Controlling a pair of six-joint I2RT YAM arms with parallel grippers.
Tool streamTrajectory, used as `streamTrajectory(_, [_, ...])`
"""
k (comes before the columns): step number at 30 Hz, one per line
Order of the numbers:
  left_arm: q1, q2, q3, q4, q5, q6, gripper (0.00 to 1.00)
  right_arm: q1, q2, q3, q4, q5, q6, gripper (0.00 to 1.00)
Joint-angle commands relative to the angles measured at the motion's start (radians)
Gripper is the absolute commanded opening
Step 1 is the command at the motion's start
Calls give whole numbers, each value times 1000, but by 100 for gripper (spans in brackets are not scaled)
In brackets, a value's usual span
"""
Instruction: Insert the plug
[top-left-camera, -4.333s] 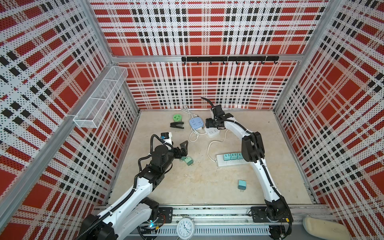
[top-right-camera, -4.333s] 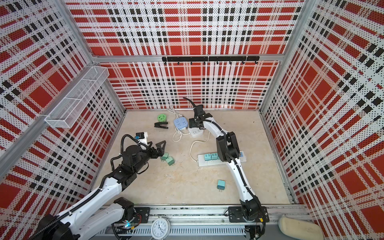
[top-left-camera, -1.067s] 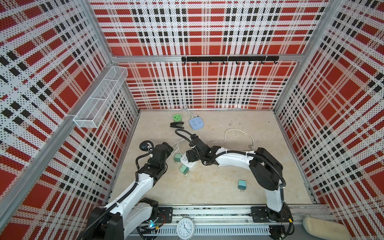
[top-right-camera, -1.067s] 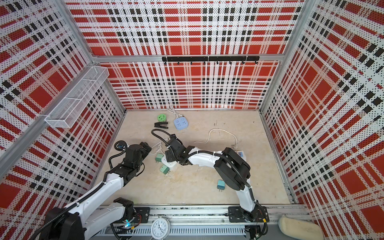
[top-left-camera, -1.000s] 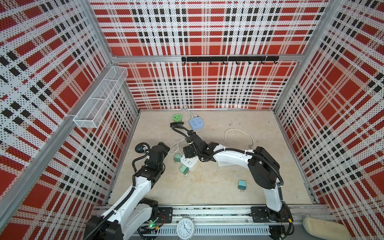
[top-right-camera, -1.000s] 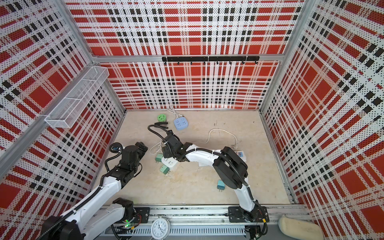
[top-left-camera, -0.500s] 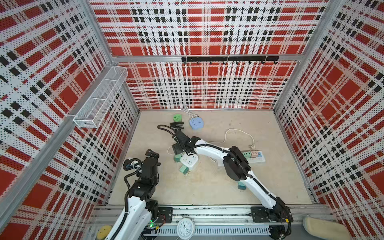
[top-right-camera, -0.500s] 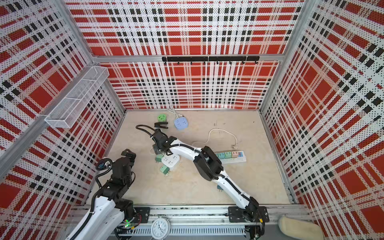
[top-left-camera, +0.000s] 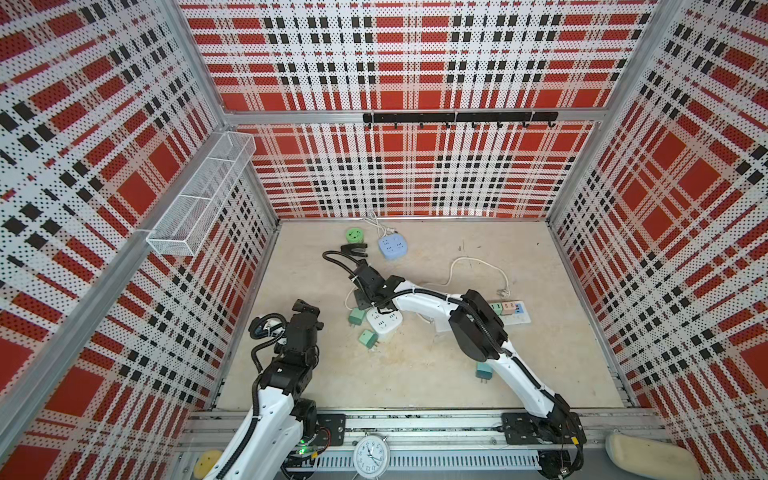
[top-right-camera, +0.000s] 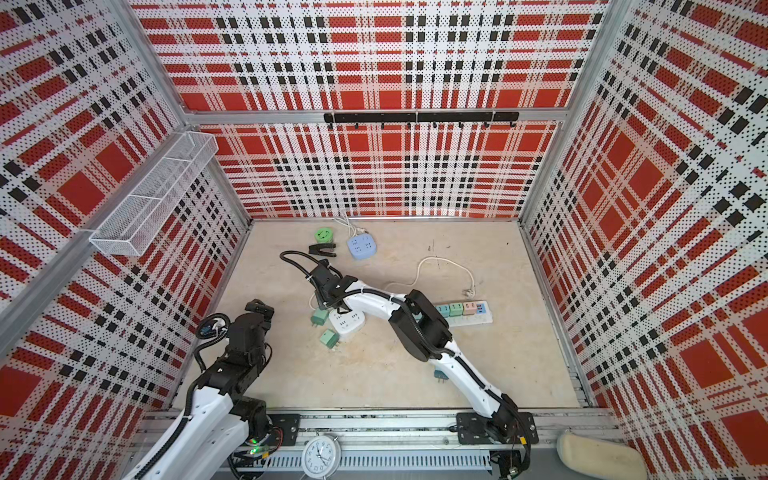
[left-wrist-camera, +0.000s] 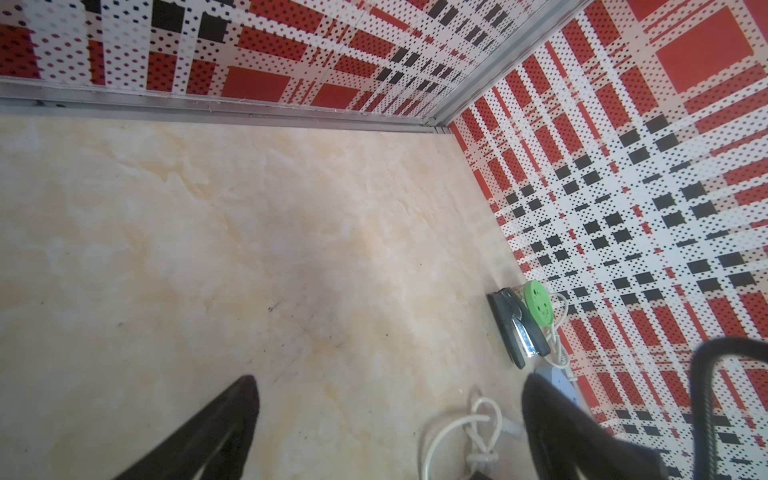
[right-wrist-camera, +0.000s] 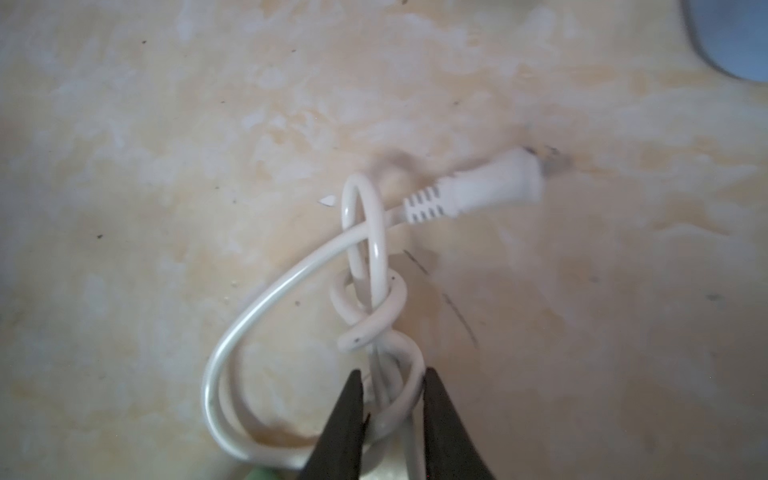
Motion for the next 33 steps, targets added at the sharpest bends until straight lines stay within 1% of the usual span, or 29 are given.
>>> streamTrajectory(1, [8,-12,7,6,-12,-6,99,-47,-124,-195,95,85,83,20])
streamTrajectory(3, [6,-8,8,12,-4,-1,99,-56,-203,-314,155,116,108,17])
streamTrajectory(6, [6,2,7,36,18,10,99,-58,-304,-469,236,152,149,17])
streamTrajectory(10, [2,17,19,46,31,33,99,-58,-387,-627,335,171,241,17])
streamTrajectory(13, [-5,20,21,51,27,41,99,-48,-405,-694,413,188,315,15])
streamTrajectory(16, [-16,26,24,68,23,65,99,-37,-397,-698,418,220,375,15])
streamTrajectory(18, [-22,38,31,67,16,76,99,-36,-402,-717,440,223,392,15])
streamTrajectory(19, [-23,44,35,66,14,82,99,-32,-408,-732,458,227,392,17])
streamTrajectory(20, [-23,48,40,64,16,85,99,-28,-414,-741,465,235,388,22])
streamTrajectory(22, [-23,55,49,65,29,100,99,-24,-428,-747,467,245,355,39])
streamTrajectory(24, [-28,59,60,65,40,127,99,-25,-455,-737,434,245,319,46])
streamTrajectory(26, [-32,61,75,60,51,168,99,-14,-512,-743,396,264,281,50])
streamTrajectory(28, [-33,58,86,67,79,214,99,9,-596,-780,375,304,246,52])
streamTrajectory(30, [-33,56,88,111,158,297,99,30,-678,-831,348,333,222,55])
streamTrajectory(32, [-36,58,84,195,298,430,99,51,-780,-903,321,341,213,56])
streamTrajectory(33, [-44,61,85,215,333,456,99,60,-830,-944,311,345,210,57])
